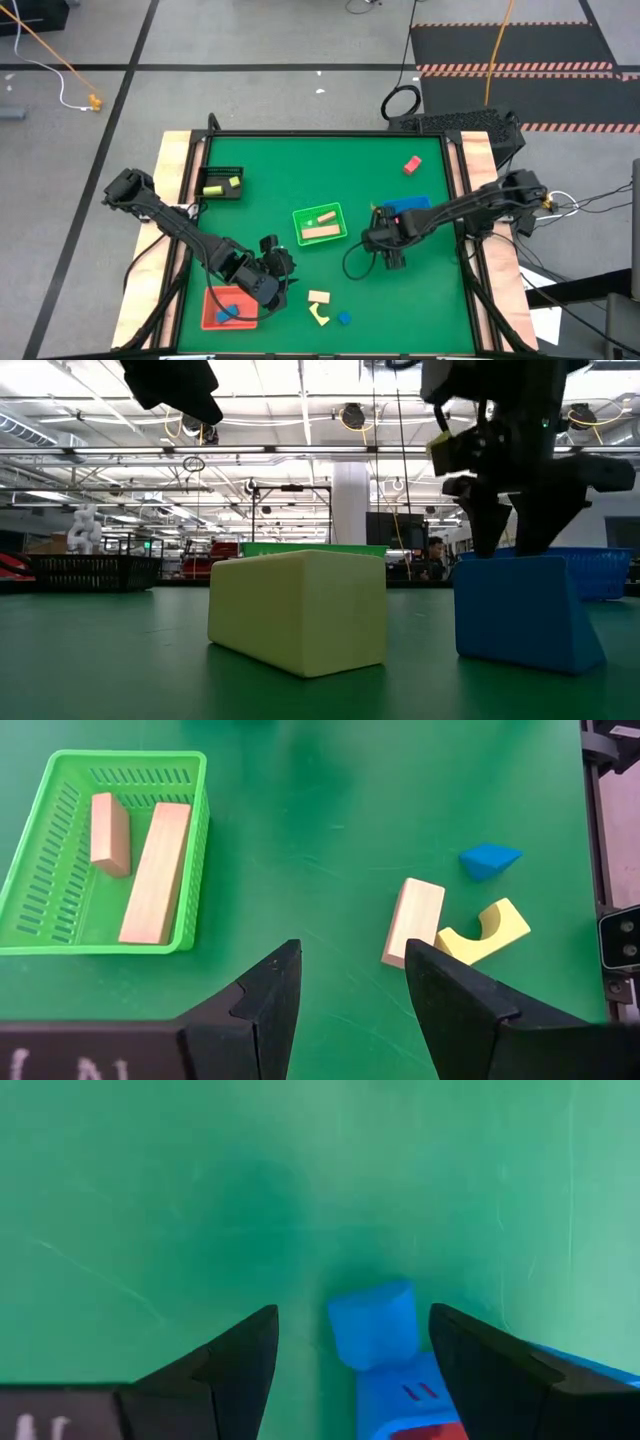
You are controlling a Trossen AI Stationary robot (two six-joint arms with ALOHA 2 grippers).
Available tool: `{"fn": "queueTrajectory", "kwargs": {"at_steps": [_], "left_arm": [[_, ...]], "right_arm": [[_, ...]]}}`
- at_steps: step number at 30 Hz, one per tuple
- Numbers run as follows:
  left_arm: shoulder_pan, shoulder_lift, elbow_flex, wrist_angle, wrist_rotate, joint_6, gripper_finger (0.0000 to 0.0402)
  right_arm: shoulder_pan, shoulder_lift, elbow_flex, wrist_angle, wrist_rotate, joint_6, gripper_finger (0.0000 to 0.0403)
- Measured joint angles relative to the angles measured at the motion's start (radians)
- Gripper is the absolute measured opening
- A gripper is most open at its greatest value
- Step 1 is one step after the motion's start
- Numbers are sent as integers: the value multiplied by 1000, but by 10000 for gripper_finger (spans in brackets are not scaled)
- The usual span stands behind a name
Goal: Sort & place blocks by color
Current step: Put the top blue block into the red bin
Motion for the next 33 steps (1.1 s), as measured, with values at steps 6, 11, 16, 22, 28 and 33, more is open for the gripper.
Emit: {"fn": "queueTrajectory", "kwargs": {"at_steps": [6, 11, 16, 22, 28, 33], "left_arm": [[0, 0, 0, 0, 0, 9, 182], [0, 0, 0, 0, 0, 9, 182], [0, 0, 0, 0, 0, 9, 182], [0, 0, 0, -1, 0, 9, 182], [0, 0, 0, -1, 0, 10, 182], [-2, 0, 0, -1, 0, 9, 182]], "right_arm": [[-20, 57, 0, 2, -23, -86, 248], [-35, 117, 1, -5, -21, -183, 248], [-46, 150, 6, -29, 17, -238, 248], [-51, 152, 4, -35, -9, -241, 208], [-50, 153, 3, -56, -12, -241, 125], [-45, 153, 9, -56, -14, -187, 122]]}}
